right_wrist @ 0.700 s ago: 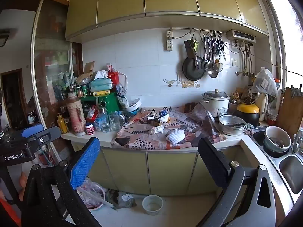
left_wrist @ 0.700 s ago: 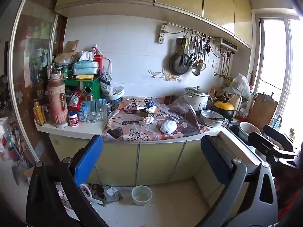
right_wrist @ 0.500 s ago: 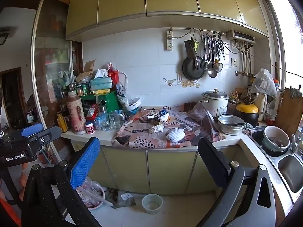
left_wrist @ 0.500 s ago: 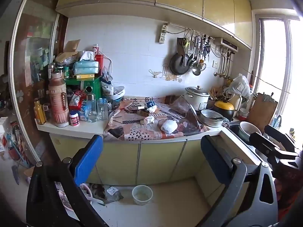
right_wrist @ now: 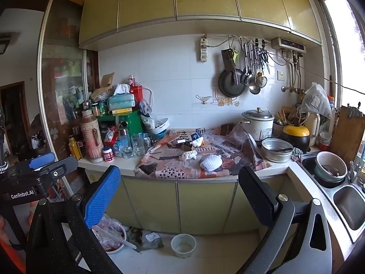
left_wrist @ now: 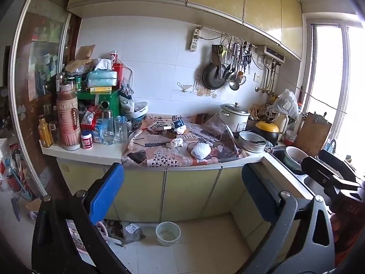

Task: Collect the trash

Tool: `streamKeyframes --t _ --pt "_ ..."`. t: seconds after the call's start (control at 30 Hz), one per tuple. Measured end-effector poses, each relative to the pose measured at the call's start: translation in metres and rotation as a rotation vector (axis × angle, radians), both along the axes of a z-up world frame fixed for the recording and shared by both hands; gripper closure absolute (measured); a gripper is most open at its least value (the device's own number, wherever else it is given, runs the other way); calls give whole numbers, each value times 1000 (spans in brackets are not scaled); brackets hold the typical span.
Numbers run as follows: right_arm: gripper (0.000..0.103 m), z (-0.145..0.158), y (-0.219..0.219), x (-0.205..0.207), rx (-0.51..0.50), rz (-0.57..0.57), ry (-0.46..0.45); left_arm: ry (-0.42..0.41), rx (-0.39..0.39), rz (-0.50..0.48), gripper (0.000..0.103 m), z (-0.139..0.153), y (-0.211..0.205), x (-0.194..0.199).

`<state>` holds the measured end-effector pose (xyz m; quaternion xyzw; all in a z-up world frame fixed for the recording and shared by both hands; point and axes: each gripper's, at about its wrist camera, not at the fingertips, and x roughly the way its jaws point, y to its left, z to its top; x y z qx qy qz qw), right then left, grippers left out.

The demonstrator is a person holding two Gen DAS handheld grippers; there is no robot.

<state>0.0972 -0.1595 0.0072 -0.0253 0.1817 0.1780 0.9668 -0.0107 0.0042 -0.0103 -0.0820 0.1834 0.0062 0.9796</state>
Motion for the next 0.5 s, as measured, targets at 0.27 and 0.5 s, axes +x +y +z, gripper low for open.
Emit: streamKeyframes --t 0.27,0.5 --pt "0 -2 0 2 3 1 15 2 -2 1 0 -3 2 0" --pt "0 -3 2 1 4 5 19 5 -12 -1 0 -7 4 0"
